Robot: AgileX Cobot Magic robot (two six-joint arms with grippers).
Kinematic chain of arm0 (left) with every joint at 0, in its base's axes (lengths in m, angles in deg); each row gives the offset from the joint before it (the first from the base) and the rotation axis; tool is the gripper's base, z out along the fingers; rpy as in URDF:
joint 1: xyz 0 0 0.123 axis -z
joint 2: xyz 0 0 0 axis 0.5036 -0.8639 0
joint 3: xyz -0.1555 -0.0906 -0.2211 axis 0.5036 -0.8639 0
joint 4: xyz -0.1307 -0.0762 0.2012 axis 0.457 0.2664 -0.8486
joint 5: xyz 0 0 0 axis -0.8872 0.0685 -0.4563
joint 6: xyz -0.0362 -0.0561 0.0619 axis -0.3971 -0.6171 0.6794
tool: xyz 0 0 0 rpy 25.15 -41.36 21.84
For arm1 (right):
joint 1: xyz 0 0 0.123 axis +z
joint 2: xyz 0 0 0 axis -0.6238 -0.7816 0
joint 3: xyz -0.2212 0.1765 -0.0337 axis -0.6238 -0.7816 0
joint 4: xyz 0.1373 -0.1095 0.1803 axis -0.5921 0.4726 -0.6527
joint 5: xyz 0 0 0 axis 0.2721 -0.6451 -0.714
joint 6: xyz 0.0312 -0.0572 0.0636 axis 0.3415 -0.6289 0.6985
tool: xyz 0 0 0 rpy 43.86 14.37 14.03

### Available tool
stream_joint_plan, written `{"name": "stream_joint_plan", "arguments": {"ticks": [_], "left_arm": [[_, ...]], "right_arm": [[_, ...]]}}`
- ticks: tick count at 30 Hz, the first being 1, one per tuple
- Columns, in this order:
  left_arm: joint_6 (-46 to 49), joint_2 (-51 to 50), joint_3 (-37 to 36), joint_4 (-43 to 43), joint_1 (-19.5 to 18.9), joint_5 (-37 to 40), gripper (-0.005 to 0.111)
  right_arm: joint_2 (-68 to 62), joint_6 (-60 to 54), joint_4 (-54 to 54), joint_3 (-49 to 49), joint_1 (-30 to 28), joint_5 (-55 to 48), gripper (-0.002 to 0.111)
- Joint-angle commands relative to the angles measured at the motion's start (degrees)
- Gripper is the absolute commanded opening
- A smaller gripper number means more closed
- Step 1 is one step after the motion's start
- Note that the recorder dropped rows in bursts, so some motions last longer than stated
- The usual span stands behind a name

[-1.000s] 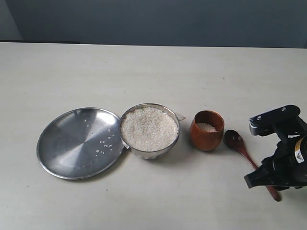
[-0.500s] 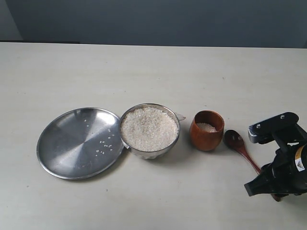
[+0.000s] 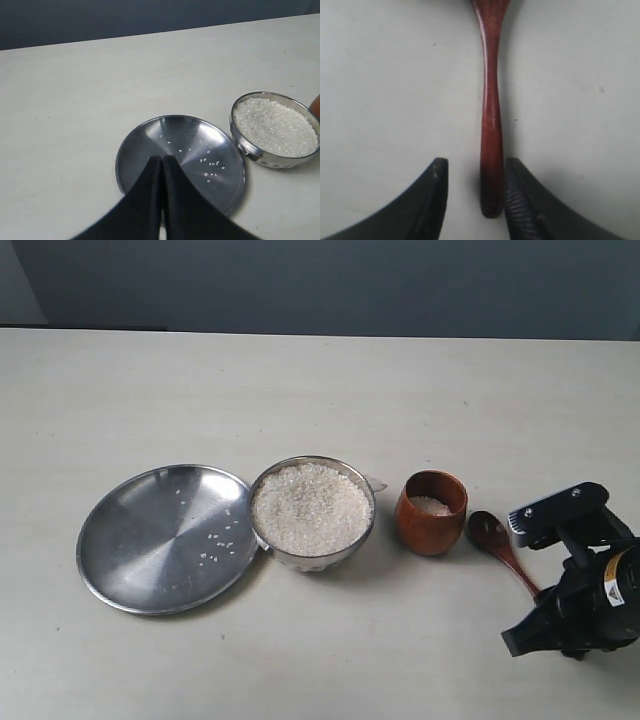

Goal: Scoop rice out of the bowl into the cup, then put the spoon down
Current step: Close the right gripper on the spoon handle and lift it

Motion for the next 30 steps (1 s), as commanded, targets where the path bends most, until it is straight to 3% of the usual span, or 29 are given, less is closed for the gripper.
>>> {"name": "stream_joint_plan", "arguments": {"ticks": [1,19,21,24,25,30], "left_arm": [[0.03,-0.19,-0.31,-0.08,0.11,-0.2,0.0],[0.03,-0.19,-0.31,-0.08,0.11,-0.09,0.0],[0.03,-0.19,-0.31,-0.08,0.11,-0.09,0.0],[0.03,-0.19,-0.31,-0.08,0.11,-0.09,0.0],[0.03,-0.19,-0.31,-0.08,0.11,-0.09,0.0],[0.03,-0.19,-0.31,-0.08,0.11,-0.09,0.0]], "right_arm": [[0.01,2.04,4.31,-1.4,0.0,1.84,0.037],[-6.76,8.14,6.66,-1.81,0.0,4.88,0.037],[-7.77,9.04,6.66,-1.81,0.0,4.88,0.032],[-8.9,10.16,6.8,-1.81,0.0,4.17,0.004],[-9.27,10.28,6.8,-1.81,0.0,3.65,0.0],[-7.8,10.39,6.8,1.23,0.0,-0.02,0.0]]}}
